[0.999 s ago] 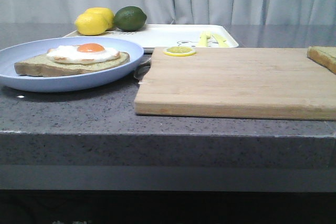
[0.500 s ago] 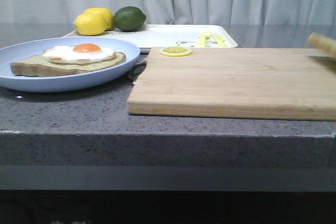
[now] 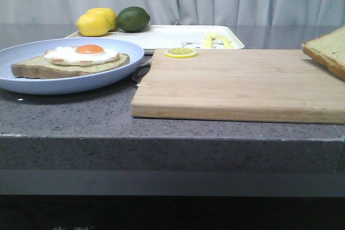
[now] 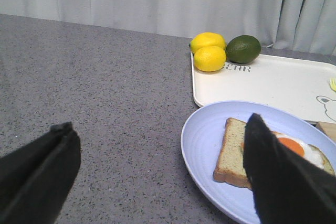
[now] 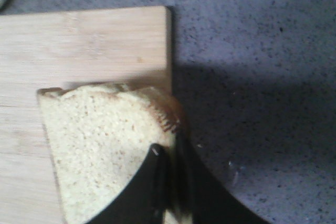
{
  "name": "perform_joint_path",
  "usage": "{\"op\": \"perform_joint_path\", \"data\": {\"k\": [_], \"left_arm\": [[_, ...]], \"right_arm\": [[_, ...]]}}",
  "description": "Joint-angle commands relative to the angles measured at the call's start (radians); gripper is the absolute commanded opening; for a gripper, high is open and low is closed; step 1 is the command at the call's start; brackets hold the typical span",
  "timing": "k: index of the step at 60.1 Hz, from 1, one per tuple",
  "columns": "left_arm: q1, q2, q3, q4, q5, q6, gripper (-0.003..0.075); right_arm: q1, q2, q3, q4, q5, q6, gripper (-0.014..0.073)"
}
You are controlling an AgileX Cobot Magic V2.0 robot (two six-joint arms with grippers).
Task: Place bread and move sandwich to tray
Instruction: 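Lift the bread slice with the right gripper toward the blue plate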
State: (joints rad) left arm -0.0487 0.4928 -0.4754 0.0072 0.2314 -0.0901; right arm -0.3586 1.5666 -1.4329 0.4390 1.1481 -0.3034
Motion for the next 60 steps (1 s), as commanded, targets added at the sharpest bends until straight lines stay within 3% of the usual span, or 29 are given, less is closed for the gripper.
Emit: {"op": "perform_joint_path", "data": {"k": [1,12,19,28,36,49,60], "left_arm": [[-0.006,0.009,-0.039,0.000,-0.082,-0.004,0.0620],[-0.006,0.009,-0.039,0.000,-0.082,-0.004,0.0620],[-0.006,0.009,-0.039,0.000,-0.082,-0.004,0.0620],[-0.006,0.009,-0.039,0.000,-0.082,-0.004,0.0620],[-0.006,0.009,-0.039,0.000,-0.082,-0.004,0.0620],[-0.006,0.009,-0.039,0.000,-0.082,-0.004,0.0620],[-0.006,0.009,-0.039,0.000,-0.082,-0.004,0.0620]], "right_arm": [[-0.003,-0.078,-0.040,0.098,0.010,0.002,-0.0078],[-0.003,-0.104,-0.039,0.301,0.063,0.001,-0.0078],[0.010,-0.104,-0.036,0.516,0.093,-0.075,-0.0078],[0.086,-0.104,-0.036,0.704,0.074,-0.104,-0.0078],[0.246,-0.104,-0.036,0.737,-0.015,-0.104,-0.0078],[0.586,-0.066,0.028,0.795,-0.304,-0.102,-0.0078],[0.778,0.052,0.061,1.012,-0.509,-0.104,-0.0078]]}}
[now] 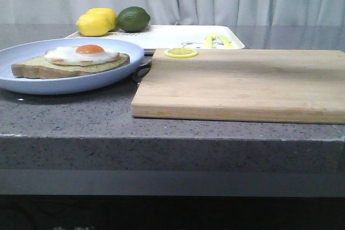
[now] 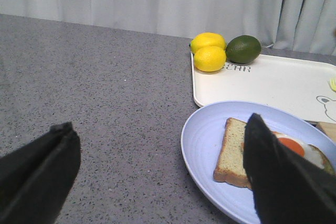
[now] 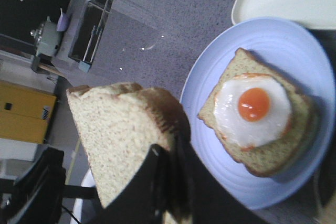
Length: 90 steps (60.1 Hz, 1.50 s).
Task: Place bread and move sandwich to tray
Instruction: 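Lift the bread slice with the right gripper toward the blue plate, then lay the bread on top of the fried egg and open the right gripper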
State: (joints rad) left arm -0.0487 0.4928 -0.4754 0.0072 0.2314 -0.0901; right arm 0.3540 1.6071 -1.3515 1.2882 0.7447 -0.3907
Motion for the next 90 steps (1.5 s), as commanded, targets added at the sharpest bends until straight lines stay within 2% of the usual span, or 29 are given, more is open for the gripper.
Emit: {"op": "perform_joint_path", "data": {"k": [1,5,12,23,36,41,50,55,77,90], "left_arm": [[-0.006,0.009,-0.039,0.000,-0.082,-0.004,0.0620],[-0.006,0.009,-0.039,0.000,-0.082,-0.004,0.0620],[-0.006,0.009,-0.039,0.000,-0.082,-0.004,0.0620],[-0.006,0.009,-0.039,0.000,-0.082,-0.004,0.0620],[-0.006,0.009,-0.039,0.000,-0.082,-0.004,0.0620],[-0.006,0.009,-0.039,0.000,-0.082,-0.004,0.0620],[-0.006,0.009,-0.039,0.000,-0.082,-0.004,0.0620],[-0.006,0.009,-0.039,0.000,-0.082,-0.004,0.0620],[-0.006,0.009,-0.039,0.000,-0.082,-0.004,0.0620],[-0.006,0.009,-0.039,0.000,-0.082,-0.004,0.0620]], "right_arm": [[0.071,0.016,-0.021,0.181,-0.128,-0.016,-0.0078],[0.119,0.060,-0.021,0.248,-0.203,-0.023,-0.0078],[0.147,0.110,-0.021,0.265,-0.279,-0.026,-0.0078],[0.147,0.178,-0.011,0.264,-0.311,-0.026,-0.0078],[0.147,0.211,-0.011,0.258,-0.273,-0.026,-0.0069],[0.147,0.212,-0.011,0.254,-0.269,-0.026,-0.0025],[0.146,0.212,-0.011,0.254,-0.269,-0.026,0.0125],[0.145,0.212,-0.011,0.254,-0.270,-0.026,0.0167],[0.092,0.200,-0.011,0.237,-0.194,-0.026,0.0272],[0.040,0.119,0.050,0.171,-0.169,-0.025,0.0274]]}}
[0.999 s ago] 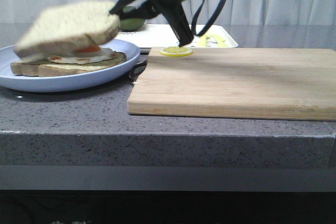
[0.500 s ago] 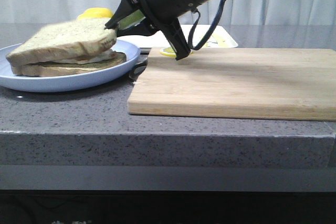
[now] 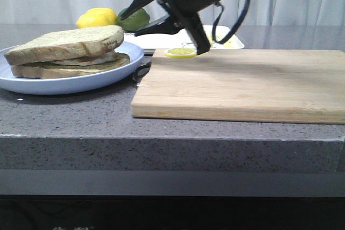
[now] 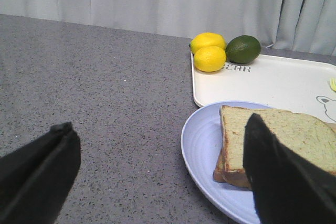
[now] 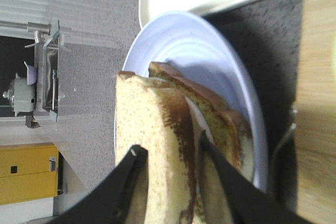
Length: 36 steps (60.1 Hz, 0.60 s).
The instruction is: Place bread and move sandwich to tray
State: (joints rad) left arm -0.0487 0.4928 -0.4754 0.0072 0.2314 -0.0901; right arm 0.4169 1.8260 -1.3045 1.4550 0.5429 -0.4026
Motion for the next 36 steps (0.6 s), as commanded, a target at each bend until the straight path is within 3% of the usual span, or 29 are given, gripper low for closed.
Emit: {"op": "perform_joint_path", "data": {"k": [1,7,20,25,36], "left_arm": [[-0.006,0.009,-0.039,0.000,-0.082,-0.004,0.0620],[-0.006,0.009,-0.039,0.000,-0.082,-0.004,0.0620],[-0.006,0.009,-0.039,0.000,-0.082,-0.004,0.0620],[-0.006,0.009,-0.037,0.000,-0.082,-0.004,0.0620],[-0.006,0.009,-0.035,0.000,-0.082,-0.004,0.0620]], "right_arm": [[-0.029,-0.114,0.018,0.002,0.029,-0.013,0.0274],[-0.058,-0.192,0.082,-0.074,0.016,-0.014,0.0274],[-0.175,-0.419,0.163,-0.440,0.067,-0.014,0.0252],[-0.259,-0.509,0.173,-0.563,0.117,-0.014,0.0186],[-0.407,-0.695,0.178,-0.875,0.201,-0.014,-0.0060]]}}
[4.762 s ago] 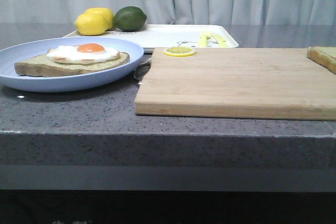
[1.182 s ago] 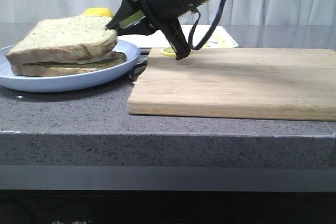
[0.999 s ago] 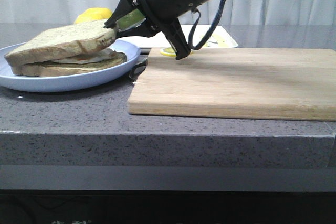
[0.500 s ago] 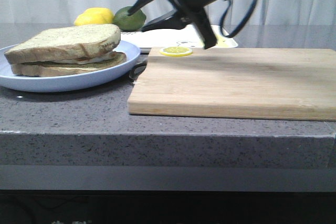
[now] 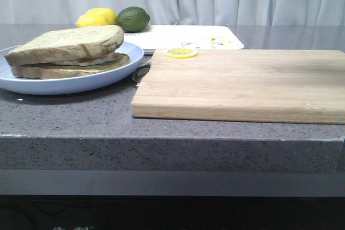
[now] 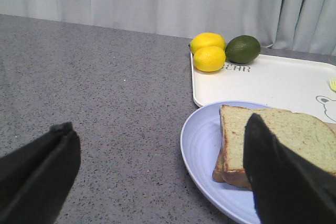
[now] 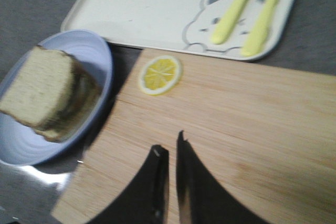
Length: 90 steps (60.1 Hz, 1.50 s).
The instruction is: Place bread and move sandwich to tray
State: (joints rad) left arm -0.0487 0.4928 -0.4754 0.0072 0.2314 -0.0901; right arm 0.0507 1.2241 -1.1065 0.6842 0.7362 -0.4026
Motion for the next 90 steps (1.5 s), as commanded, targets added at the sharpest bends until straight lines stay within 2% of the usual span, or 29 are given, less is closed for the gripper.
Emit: {"op": "perform_joint_path", "data": {"k": [1,9,17,33,45,52,67,78,90], "left_arm": [[-0.006,0.009,-0.035,0.000,-0.082,-0.004,0.0620],[-0.006,0.009,-0.035,0.000,-0.082,-0.004,0.0620],[-0.006,0.009,-0.035,0.000,-0.082,-0.004,0.0620],[-0.006,0.009,-0.035,0.000,-0.085,-0.004,0.0620],[-0.006,0.045,-0.064,-0.036,-0.041,-0.004,0.0620],[-0.006,0.171,-0.157,-0.036,0.044,0.000,0.0620],[-0.006,0.559,-0.424,-0.036,0.250,0.005,0.0620],[-0.006,0.773,-0.560,-0.068,0.294,0.056,0.0620],[-0.008,0.919,-0.649,-0.072,0.310,0.056,0.0620]], "right_arm": [[-0.050,-0.107,-0.016,-0.132,0.007,-0.014,-0.0083],[-0.068,-0.250,0.061,-0.232,-0.056,-0.014,-0.0077],[-0.068,-0.418,0.207,-0.233,-0.157,-0.016,-0.0077],[-0.068,-0.842,0.600,-0.240,-0.364,-0.025,-0.0077],[-0.068,-1.046,0.757,-0.244,-0.439,-0.025,-0.0077],[-0.068,-1.063,0.767,-0.244,-0.492,-0.025,-0.0077],[-0.068,-1.063,0.767,-0.244,-0.492,-0.025,-0.0077],[-0.068,-1.063,0.767,-0.244,-0.492,-0.025,-0.0077],[-0.068,-1.063,0.768,-0.244,-0.492,-0.025,-0.0077]]}}
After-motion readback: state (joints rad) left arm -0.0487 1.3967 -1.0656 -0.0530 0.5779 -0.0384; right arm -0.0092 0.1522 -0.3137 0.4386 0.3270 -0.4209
